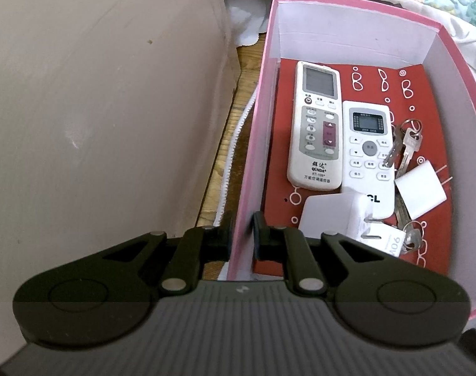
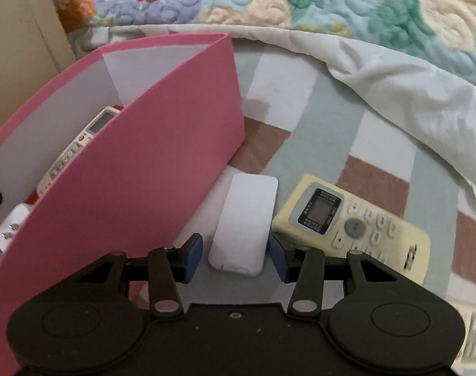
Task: Organize rigid objects
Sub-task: 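Grasp the white rectangular block on the mat with the right gripper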
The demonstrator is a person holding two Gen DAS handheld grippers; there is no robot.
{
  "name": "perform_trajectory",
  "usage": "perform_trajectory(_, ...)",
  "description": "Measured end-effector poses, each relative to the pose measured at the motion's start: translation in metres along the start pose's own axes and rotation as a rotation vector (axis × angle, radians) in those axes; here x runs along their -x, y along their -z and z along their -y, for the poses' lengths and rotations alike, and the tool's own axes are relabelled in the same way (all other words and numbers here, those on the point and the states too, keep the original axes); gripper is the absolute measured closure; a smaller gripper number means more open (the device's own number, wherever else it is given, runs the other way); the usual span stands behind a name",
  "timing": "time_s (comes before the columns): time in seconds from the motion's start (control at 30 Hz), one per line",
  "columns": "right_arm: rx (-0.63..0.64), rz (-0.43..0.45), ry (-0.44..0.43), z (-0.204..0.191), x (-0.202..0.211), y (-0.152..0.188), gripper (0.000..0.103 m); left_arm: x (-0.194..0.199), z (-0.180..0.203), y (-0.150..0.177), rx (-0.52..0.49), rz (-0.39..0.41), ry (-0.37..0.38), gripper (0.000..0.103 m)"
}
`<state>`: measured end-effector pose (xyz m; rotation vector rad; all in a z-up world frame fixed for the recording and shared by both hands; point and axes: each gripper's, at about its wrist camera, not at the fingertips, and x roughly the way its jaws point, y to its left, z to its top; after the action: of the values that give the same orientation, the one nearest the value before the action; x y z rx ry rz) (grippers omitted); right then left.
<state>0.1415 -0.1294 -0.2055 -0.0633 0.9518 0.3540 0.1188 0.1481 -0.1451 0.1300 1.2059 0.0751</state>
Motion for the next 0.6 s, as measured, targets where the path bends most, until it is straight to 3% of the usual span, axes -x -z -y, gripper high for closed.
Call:
perform_trajectory(0.13,0.068,-0.001,0.022,-0.006,0.004,0.004,0.057,0.000,-0.001,0.000,0.006,0.011,-0.003,0.090)
perform_trajectory(0.23,0.041,-0.010,-0.034,-0.002,0.017,0.011,0.057,0.001,0.001,0.001,-0.005,0.013,-0.015,0.090)
perform_trajectory(0.43,0.014,-0.086,-0.034,0.003,0.032,0.033,0.058,0.001,0.003,0.000,-0.002,0.009,-0.027,0.089)
perform_trajectory(0.6,0.001,-0.104,-0.046,0.009,0.031,0.029,0.055,0.000,0.005,0.000,-0.019,0.007,-0.034,0.089)
